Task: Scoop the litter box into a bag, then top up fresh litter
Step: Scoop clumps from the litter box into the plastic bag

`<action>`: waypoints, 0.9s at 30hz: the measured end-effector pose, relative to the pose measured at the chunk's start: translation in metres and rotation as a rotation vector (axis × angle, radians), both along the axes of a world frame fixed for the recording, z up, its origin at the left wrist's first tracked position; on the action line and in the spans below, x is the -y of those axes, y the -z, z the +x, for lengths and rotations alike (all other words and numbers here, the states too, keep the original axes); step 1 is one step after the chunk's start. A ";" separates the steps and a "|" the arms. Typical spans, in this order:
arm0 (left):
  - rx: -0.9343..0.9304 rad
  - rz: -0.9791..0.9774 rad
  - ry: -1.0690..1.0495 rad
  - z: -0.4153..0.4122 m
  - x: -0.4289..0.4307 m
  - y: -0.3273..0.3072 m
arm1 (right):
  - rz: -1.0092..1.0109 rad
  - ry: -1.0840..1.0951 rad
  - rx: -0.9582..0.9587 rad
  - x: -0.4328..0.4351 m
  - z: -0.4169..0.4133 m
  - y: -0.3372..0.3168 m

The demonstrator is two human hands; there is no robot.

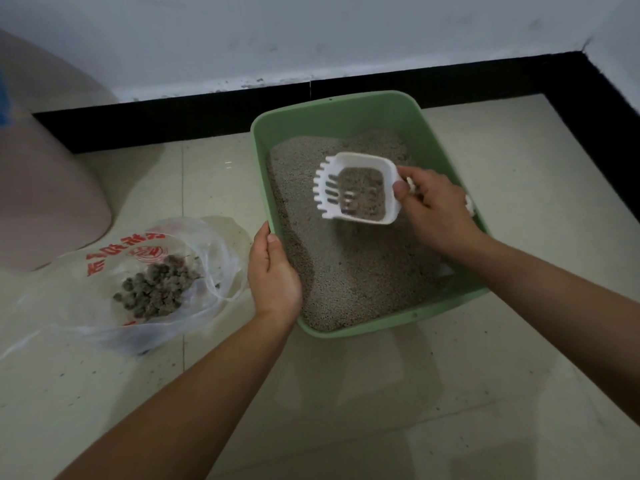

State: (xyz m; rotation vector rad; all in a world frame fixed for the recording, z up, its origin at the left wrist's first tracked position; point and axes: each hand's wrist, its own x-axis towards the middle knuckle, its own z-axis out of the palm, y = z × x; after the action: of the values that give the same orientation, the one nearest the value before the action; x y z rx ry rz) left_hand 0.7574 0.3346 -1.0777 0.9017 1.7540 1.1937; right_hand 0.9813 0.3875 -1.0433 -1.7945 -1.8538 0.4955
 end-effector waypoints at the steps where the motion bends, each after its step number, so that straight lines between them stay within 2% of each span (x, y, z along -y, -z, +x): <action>1: 0.001 -0.001 -0.002 0.000 0.000 0.000 | -0.002 0.000 0.011 0.000 -0.001 0.000; 4: -0.002 0.002 -0.009 0.000 0.000 0.000 | -0.019 -0.025 0.121 0.001 -0.003 0.003; 18: -0.022 0.006 -0.007 0.001 -0.001 0.002 | 0.023 -0.051 0.213 -0.002 0.000 -0.001; 22: -0.032 0.005 -0.005 0.000 -0.001 0.003 | -0.001 -0.028 0.097 0.002 -0.003 0.001; 27: -0.041 0.007 -0.007 -0.001 -0.001 0.004 | 0.001 -0.009 0.055 0.007 -0.002 -0.003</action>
State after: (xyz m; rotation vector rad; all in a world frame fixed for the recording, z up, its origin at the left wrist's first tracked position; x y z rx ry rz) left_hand 0.7567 0.3355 -1.0821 0.9309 1.7877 1.1936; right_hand 0.9793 0.3803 -1.0407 -1.8174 -1.8993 0.4522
